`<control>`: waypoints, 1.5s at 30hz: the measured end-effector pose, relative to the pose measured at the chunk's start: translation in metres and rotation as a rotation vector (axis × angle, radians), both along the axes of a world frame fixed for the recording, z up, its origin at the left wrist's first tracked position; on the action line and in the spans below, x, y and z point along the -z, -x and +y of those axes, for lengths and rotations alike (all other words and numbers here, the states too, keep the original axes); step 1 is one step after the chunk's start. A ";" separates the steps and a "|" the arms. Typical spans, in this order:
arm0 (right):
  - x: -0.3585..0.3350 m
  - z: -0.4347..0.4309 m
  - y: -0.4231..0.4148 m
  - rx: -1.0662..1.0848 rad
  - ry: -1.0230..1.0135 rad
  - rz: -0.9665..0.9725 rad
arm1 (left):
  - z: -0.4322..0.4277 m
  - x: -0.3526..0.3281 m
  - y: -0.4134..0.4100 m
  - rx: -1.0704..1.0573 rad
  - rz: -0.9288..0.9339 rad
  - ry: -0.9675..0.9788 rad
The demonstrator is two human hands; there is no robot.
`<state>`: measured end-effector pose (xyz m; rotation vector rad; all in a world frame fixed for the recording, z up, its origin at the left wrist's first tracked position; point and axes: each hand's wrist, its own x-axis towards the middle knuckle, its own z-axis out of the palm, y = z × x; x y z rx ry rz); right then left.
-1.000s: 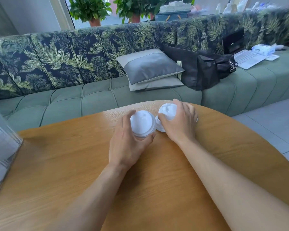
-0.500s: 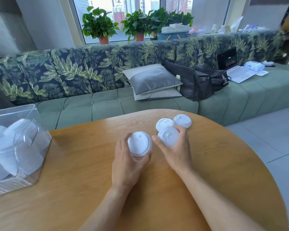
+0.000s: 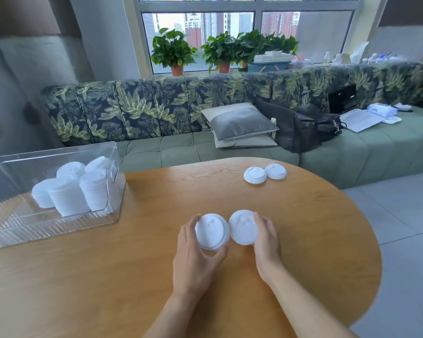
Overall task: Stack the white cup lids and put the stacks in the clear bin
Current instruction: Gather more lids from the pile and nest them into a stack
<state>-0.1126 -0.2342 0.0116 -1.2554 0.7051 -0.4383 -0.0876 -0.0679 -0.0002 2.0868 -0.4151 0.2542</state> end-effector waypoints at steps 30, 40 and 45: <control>-0.003 0.025 0.029 -0.258 -0.224 -0.190 | 0.018 0.000 0.031 0.125 -0.114 -0.011; 0.002 0.021 0.028 -0.371 -0.227 -0.210 | 0.018 0.002 0.030 0.094 -0.132 -0.091; 0.003 0.020 0.028 -0.364 -0.238 -0.221 | 0.018 0.001 0.030 0.103 -0.118 -0.123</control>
